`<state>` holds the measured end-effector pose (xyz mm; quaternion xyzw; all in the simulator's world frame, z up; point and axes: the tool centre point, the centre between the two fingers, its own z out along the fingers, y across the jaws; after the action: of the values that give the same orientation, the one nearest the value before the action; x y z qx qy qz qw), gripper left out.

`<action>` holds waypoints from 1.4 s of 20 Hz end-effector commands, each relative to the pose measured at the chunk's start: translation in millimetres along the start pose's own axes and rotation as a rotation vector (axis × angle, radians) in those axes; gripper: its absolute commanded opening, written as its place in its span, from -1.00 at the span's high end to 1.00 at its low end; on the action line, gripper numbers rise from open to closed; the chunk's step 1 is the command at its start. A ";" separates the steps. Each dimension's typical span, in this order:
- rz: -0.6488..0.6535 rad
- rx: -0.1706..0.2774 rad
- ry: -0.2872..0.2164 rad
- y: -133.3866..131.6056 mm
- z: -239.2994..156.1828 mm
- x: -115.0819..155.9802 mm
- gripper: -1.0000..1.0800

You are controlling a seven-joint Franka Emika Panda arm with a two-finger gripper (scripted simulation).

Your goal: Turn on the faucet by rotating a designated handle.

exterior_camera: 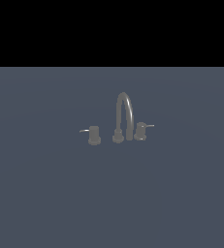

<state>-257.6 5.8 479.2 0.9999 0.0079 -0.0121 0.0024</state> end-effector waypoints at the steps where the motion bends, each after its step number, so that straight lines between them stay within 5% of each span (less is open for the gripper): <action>1: 0.000 0.000 0.000 0.0 0.0 0.0 1.00; 17: 0.017 -0.011 0.017 5.5 -7.9 12.0 1.00; 28: 0.129 0.030 0.015 10.2 3.3 57.3 1.00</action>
<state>-208.7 -2.6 477.5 0.9989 -0.0457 -0.0041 -0.0085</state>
